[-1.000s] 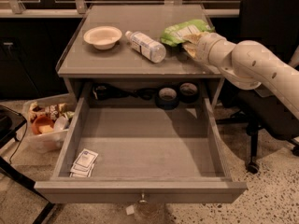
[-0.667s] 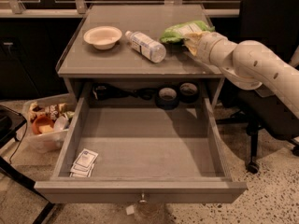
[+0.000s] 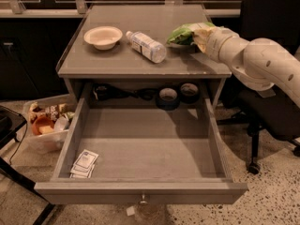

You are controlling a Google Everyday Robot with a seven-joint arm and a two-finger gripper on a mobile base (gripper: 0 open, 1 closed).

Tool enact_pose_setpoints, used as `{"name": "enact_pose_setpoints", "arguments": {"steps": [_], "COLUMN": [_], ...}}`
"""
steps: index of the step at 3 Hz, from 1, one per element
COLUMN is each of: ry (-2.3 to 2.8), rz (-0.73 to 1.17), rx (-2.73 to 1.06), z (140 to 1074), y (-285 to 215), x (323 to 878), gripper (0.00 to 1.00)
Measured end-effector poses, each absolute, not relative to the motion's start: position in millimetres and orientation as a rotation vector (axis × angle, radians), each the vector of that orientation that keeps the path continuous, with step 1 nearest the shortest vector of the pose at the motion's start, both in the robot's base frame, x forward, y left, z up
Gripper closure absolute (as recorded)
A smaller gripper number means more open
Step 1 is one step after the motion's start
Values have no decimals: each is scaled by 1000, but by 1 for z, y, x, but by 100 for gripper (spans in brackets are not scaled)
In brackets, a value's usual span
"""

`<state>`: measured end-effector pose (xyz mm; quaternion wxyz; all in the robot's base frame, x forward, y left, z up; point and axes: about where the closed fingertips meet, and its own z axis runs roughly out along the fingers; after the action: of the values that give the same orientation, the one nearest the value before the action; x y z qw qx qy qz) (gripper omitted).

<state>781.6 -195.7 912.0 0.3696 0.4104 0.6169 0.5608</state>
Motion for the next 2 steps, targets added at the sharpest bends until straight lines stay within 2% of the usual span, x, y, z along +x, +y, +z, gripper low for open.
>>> {"name": "enact_pose_setpoints", "arguments": {"steps": [2], "ry": [1555], "rz": [1364], "rx": [904], "z": [966], "y": [-220], "x": [742], "gripper": [100]}}
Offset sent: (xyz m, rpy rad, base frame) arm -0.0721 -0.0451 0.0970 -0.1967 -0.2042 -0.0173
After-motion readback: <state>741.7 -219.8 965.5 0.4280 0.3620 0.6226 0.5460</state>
